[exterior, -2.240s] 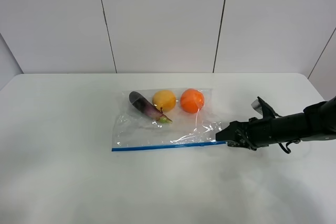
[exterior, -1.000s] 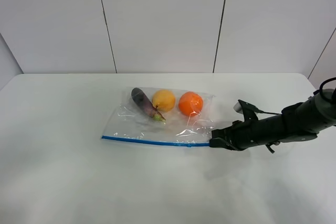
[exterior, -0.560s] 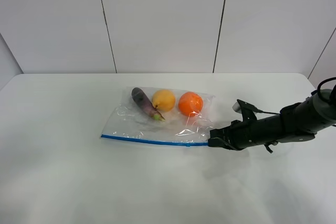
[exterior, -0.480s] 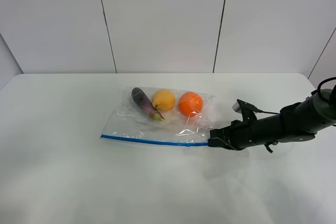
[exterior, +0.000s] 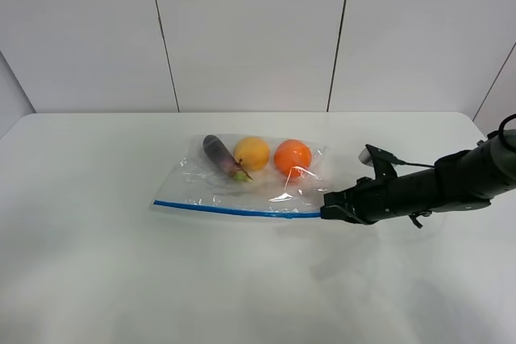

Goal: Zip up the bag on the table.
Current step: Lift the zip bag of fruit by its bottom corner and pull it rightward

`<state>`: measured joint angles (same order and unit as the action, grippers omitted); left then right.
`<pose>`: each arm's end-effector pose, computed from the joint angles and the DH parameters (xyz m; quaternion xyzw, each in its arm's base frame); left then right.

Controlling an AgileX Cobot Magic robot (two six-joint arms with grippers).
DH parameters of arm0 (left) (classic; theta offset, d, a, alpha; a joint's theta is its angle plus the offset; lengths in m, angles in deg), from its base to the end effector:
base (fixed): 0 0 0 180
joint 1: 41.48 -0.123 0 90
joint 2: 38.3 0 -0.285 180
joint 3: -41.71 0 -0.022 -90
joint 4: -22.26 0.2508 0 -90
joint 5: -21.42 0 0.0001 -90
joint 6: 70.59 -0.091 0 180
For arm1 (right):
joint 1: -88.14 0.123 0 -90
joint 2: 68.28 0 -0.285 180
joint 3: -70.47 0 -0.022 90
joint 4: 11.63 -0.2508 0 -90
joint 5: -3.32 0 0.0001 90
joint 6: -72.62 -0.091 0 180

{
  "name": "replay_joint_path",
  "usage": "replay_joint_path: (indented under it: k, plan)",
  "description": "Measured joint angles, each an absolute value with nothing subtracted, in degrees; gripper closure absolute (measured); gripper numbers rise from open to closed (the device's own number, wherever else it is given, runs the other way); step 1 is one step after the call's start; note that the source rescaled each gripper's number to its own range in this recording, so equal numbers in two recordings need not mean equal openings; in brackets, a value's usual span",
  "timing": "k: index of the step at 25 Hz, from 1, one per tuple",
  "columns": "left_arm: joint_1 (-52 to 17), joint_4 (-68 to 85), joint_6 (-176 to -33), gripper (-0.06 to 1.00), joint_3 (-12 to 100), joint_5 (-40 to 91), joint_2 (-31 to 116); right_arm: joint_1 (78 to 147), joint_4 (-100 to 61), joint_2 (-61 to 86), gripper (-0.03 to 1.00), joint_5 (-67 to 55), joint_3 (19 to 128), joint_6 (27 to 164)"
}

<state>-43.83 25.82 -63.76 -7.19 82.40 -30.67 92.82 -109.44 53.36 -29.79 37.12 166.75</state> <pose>-0.0050 0.0047 0.2755 -0.0696 0.8517 0.0108 0.5193 0.3087 0.0748 0.0815 -0.0692 0.9269 0.2927 0.2246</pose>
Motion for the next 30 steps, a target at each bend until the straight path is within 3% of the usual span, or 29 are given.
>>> replay_joint_path:
  k: [15, 30]
  plan:
    - [-43.83, 25.82, -63.76, -0.06, -7.19, 82.40, -30.67, 92.82, -105.65, 41.80, 0.97, -29.89, 37.01, 163.34]
    - [-43.83, 25.82, -63.76, -0.06, -7.19, 82.40, -30.67, 92.82, -104.51, 41.14, 0.97, -30.11, 36.96, 161.60]
